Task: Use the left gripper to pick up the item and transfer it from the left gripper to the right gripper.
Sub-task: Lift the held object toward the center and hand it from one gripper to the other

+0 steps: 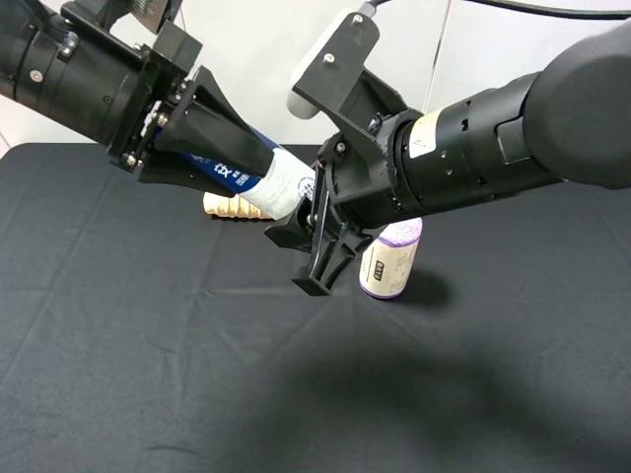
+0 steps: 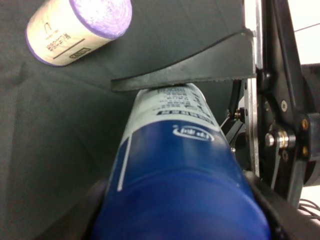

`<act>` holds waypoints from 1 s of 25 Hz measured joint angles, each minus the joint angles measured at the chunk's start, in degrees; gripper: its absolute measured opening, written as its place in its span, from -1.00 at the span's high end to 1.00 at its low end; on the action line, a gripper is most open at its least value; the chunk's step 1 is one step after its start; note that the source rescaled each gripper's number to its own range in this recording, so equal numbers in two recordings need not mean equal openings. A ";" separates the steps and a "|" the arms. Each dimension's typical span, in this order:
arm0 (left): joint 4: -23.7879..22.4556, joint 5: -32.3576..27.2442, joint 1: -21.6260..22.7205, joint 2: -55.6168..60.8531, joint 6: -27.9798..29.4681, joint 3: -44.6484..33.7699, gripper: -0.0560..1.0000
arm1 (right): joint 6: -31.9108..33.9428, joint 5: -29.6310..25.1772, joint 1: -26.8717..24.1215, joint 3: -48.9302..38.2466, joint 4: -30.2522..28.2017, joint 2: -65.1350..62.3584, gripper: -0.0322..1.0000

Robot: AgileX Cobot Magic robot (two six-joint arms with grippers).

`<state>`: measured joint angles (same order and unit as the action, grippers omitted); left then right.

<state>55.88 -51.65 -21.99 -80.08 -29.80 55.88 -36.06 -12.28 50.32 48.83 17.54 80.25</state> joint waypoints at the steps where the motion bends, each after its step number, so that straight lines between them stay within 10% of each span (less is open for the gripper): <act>1: 0.00 0.00 0.00 0.00 0.00 0.00 0.88 | -0.12 0.05 0.02 0.00 0.00 0.00 0.77; 15: -0.51 0.17 -0.13 0.00 0.34 0.00 0.85 | -0.30 -0.06 0.02 0.00 -0.05 0.00 0.77; 20: 0.13 1.60 -0.13 0.05 2.96 0.00 -0.69 | 0.08 -0.87 0.02 0.00 0.32 0.28 0.91; 25: 0.42 1.85 -0.13 0.05 3.32 0.00 -0.96 | 0.08 -0.94 0.02 0.00 0.36 0.36 0.91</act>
<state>56.30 -49.80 -22.13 -80.03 -26.48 55.88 -35.98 -13.22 50.34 48.83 17.89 80.61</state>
